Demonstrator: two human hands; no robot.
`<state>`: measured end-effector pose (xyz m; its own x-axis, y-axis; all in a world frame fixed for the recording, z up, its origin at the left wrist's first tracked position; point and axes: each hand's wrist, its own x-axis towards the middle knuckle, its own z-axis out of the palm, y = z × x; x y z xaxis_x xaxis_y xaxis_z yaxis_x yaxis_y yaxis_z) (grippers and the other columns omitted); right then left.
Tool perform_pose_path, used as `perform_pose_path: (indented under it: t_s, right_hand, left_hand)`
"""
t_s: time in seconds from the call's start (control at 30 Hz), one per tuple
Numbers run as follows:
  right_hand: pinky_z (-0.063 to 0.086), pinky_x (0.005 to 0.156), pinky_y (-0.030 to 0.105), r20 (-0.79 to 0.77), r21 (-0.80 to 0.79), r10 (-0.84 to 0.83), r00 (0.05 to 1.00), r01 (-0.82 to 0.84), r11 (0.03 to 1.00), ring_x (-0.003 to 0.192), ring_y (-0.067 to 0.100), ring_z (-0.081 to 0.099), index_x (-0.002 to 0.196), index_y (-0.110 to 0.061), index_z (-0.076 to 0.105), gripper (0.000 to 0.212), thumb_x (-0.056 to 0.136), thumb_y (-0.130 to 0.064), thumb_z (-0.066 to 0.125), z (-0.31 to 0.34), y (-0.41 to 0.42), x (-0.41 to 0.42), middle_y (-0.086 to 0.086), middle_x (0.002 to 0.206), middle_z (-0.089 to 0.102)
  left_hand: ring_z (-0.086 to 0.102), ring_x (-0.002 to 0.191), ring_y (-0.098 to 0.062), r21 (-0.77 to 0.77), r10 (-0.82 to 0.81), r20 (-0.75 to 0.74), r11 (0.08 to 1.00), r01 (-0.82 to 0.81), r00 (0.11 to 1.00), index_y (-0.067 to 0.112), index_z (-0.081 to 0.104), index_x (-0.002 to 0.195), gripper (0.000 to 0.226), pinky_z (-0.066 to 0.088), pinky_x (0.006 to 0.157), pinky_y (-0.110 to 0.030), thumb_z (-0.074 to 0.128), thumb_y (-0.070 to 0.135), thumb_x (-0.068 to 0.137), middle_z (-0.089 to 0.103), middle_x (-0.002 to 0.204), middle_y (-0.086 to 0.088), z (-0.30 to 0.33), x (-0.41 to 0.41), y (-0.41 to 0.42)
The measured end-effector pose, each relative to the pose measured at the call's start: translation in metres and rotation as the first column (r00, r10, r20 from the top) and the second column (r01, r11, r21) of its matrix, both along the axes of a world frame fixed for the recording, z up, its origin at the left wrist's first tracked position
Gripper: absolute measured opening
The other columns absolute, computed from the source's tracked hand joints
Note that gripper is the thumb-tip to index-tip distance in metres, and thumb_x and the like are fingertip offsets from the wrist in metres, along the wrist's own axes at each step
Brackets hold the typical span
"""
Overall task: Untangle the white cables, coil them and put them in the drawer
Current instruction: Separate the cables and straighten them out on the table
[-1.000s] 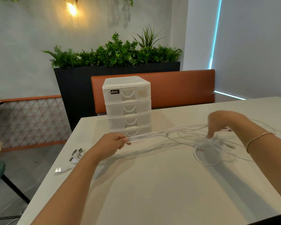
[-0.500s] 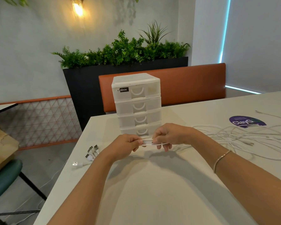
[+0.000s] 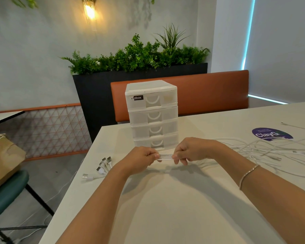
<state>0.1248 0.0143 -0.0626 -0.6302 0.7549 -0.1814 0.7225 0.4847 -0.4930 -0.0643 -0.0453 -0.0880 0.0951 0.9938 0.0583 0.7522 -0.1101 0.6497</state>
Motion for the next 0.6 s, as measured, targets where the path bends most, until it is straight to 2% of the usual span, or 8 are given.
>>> perform_pose_path:
  t_s: [0.07,0.17,0.23,0.3,0.33,0.43,0.5,0.6]
  right_hand:
    - [0.036,0.06,0.019,-0.079,0.123,-0.034,0.996,0.044,0.991,0.058,0.006,0.046,0.064,-0.021,0.062,0.032,0.093,-0.032,0.054,0.002,0.004,-0.001,-0.01,0.062,0.057]
    - [0.037,0.063,0.023,-0.211,0.188,-0.057,0.976,0.098,0.977,0.058,0.008,0.044,0.051,-0.025,0.052,0.042,0.093,-0.031,0.055,-0.001,0.005,-0.008,-0.008,0.059,0.051]
    - [0.035,0.06,0.017,-0.211,0.207,-0.037,0.977,0.082,0.975,0.061,0.004,0.044,0.063,-0.022,0.063,0.034,0.094,-0.03,0.053,-0.007,0.001,-0.009,-0.011,0.062,0.051]
    - [0.035,0.062,0.012,-0.113,0.192,0.014,0.994,0.008,0.981,0.068,0.003,0.048,0.088,-0.015,0.073,0.027,0.094,-0.028,0.051,-0.009,-0.005,-0.005,-0.013,0.073,0.056]
    - [0.035,0.063,0.012,-0.05,0.173,0.049,0.998,-0.04,0.984,0.069,0.003,0.049,0.094,-0.015,0.074,0.026,0.094,-0.028,0.051,-0.009,-0.007,-0.003,-0.015,0.075,0.057]
    - [0.032,0.06,0.012,0.056,0.158,0.076,0.996,-0.084,0.984,0.065,0.002,0.046,0.095,-0.016,0.073,0.026,0.095,-0.029,0.051,-0.007,-0.009,0.003,-0.022,0.068,0.051]
    - [0.031,0.057,0.012,0.005,0.177,0.008,1.0,-0.009,0.984,0.061,0.002,0.043,0.096,-0.015,0.073,0.028,0.096,-0.03,0.049,-0.005,-0.004,0.005,-0.02,0.069,0.052]
    - [0.033,0.057,0.014,-0.025,0.157,-0.049,0.998,0.052,0.986,0.062,0.002,0.043,0.095,-0.014,0.071,0.031,0.097,-0.032,0.047,-0.009,-0.001,0.009,-0.013,0.077,0.055]
  left_hand:
    - [0.037,0.053,-0.006,-0.065,-0.049,-0.014,0.997,0.048,0.999,0.024,0.069,0.088,0.025,0.031,0.054,-0.016,0.047,0.029,0.097,0.047,0.061,0.008,0.002,0.003,-0.001]
    - [0.039,0.056,-0.007,-0.128,-0.108,-0.075,0.987,0.098,0.991,0.024,0.072,0.089,0.027,0.033,0.057,-0.019,0.047,0.03,0.097,0.047,0.06,0.01,-0.001,0.009,-0.001]
    - [0.039,0.057,-0.007,-0.129,-0.092,-0.116,0.989,0.077,0.989,0.025,0.07,0.085,0.026,0.033,0.057,-0.018,0.047,0.029,0.097,0.047,0.061,0.01,-0.003,0.008,-0.001]
    - [0.038,0.055,-0.006,-0.098,-0.062,-0.105,0.994,0.052,0.993,0.025,0.068,0.083,0.025,0.032,0.054,-0.015,0.048,0.028,0.097,0.047,0.061,0.01,-0.003,0.001,-0.001]
    - [0.038,0.055,-0.005,-0.081,-0.056,-0.088,0.996,0.049,0.995,0.025,0.067,0.081,0.024,0.032,0.052,-0.013,0.048,0.027,0.097,0.047,0.061,0.009,-0.002,-0.002,0.0]
    - [0.038,0.054,-0.006,-0.071,-0.072,-0.093,0.995,0.065,0.993,0.029,0.059,0.068,0.03,0.031,0.053,-0.014,0.049,0.03,0.096,0.048,0.061,0.009,-0.001,-0.001,0.0]
    - [0.036,0.055,-0.008,-0.076,-0.07,-0.128,0.995,0.061,0.989,0.024,0.053,0.064,0.035,0.031,0.055,-0.017,0.047,0.032,0.097,0.045,0.061,0.007,0.001,0.001,0.0]
    - [0.038,0.058,-0.009,-0.099,-0.051,-0.199,0.995,0.032,0.979,0.017,0.049,0.067,0.033,0.031,0.057,-0.02,0.042,0.027,0.098,0.047,0.066,0.006,0.004,-0.008,-0.003]
